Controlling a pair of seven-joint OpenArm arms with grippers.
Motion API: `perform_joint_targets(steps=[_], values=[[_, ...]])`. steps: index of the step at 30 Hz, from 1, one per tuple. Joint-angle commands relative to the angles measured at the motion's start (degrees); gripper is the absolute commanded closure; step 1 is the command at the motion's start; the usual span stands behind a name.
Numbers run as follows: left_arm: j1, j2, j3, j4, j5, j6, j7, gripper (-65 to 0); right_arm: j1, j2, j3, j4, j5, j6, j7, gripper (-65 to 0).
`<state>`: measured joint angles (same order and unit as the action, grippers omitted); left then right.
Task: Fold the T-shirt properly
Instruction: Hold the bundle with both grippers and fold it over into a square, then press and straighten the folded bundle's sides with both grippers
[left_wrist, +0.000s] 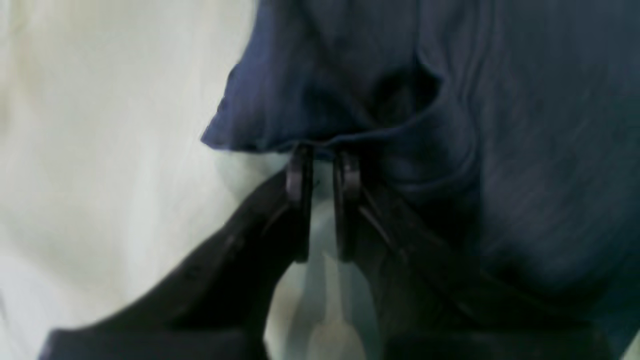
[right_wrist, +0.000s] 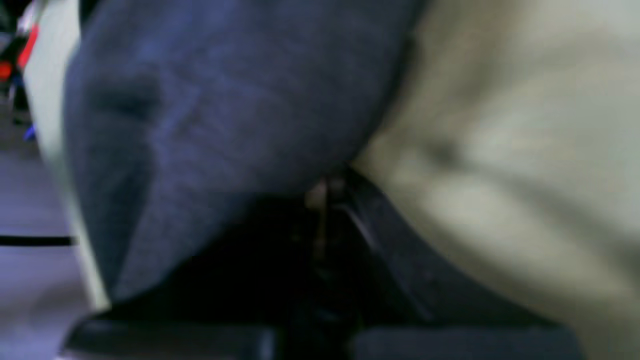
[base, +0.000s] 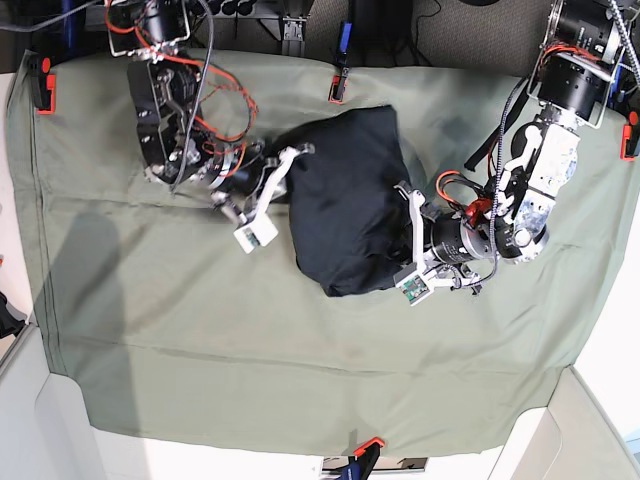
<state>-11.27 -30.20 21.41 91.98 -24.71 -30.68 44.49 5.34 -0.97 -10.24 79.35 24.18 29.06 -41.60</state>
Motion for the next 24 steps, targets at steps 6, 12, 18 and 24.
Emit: perform_joint_targets(steps=[6, 12, 18, 24], values=[[-1.2, -4.4, -0.9, 4.4, -0.3, 2.2, -0.5, -8.9, -3.8, -1.7, -0.3, 7.1, 0.7, 0.8, -2.2, 0.0], [-1.1, -8.0, -0.9, 4.4, 0.1, 2.2, -0.5, -8.9, -4.4, -1.1, 0.2, 10.9, -3.0, 0.7, -2.1, 0.0], [-0.9, -10.4, -2.5, 4.4, 0.0, 6.5, 2.1, -8.8, -4.2, -0.6, 4.5, 14.1, -3.4, 0.7, -2.4, 0.0], [1.8, -11.8, -10.1, 7.5, -8.4, 0.9, 3.6, -8.8, -4.1, -0.2, 10.9, 16.8, 1.1, 0.7, -4.3, 0.0]])
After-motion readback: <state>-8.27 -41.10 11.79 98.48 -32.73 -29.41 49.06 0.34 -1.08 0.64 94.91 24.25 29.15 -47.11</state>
